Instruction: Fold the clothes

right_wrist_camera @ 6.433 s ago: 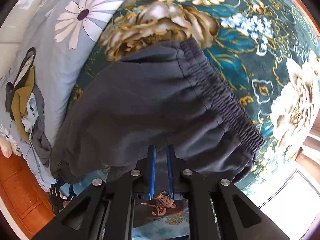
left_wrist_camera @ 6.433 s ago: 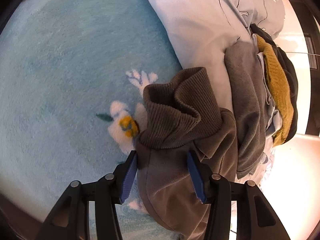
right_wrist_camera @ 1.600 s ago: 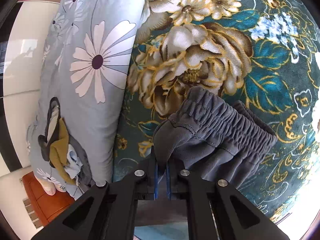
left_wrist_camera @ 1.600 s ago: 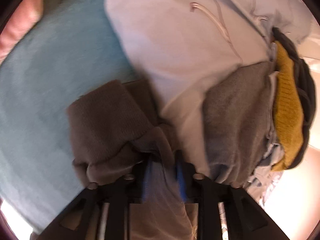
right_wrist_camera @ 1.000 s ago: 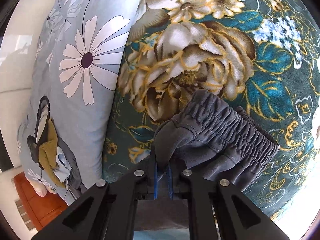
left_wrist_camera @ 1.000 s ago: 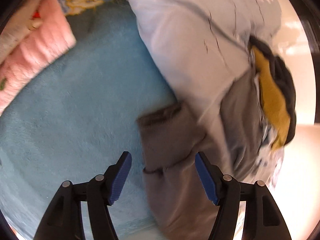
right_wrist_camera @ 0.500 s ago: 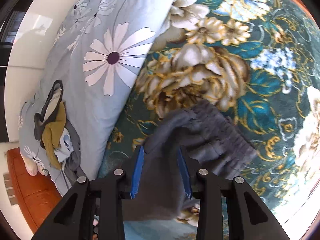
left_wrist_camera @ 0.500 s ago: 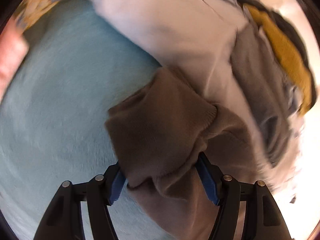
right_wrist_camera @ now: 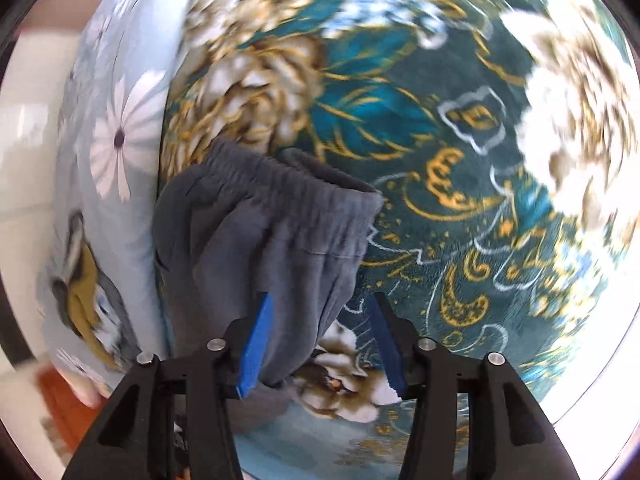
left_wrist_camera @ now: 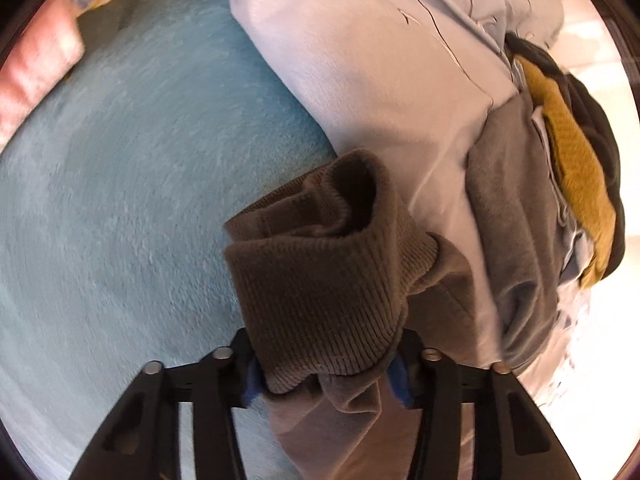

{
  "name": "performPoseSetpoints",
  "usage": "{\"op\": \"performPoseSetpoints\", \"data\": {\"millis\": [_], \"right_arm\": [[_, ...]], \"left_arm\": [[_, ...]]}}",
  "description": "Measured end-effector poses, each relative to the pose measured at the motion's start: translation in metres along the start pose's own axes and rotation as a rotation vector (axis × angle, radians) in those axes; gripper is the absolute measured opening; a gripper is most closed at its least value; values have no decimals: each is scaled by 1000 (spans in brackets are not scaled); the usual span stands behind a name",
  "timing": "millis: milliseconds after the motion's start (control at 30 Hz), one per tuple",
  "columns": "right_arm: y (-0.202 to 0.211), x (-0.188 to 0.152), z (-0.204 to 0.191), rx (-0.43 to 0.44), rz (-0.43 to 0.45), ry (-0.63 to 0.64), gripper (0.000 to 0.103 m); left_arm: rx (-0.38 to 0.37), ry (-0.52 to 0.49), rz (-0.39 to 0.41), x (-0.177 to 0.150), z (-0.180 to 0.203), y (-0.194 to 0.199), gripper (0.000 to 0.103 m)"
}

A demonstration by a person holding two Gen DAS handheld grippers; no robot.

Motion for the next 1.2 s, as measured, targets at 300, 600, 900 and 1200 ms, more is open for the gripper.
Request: {"op": "performPoseSetpoints", "data": {"millis": [300, 600, 900, 1200], "right_arm": [[-35, 18, 14, 160, 79, -113, 67], [-65, 32, 17, 167, 95, -139, 69], [-53, 37, -14, 125, 102, -100, 37], [-5, 123, -111, 167, 193, 143, 32]], "left_arm": [[24, 88, -23, 2, -8, 15, 45], [121, 10, -51, 19, 25, -14, 54], [44, 28, -130, 13, 27, -12, 57], [-46, -109, -275, -34, 51, -9, 57]]}}
Point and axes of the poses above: each gripper's, at about its wrist camera, not at the fingertips, and y roughly against the way its jaws point, z to its right, x to its top, the point moved 8 cm from there along -y, roughly the way its jaws point, and after that the axes turned 11 degrees about x, right-handed, at the moved point
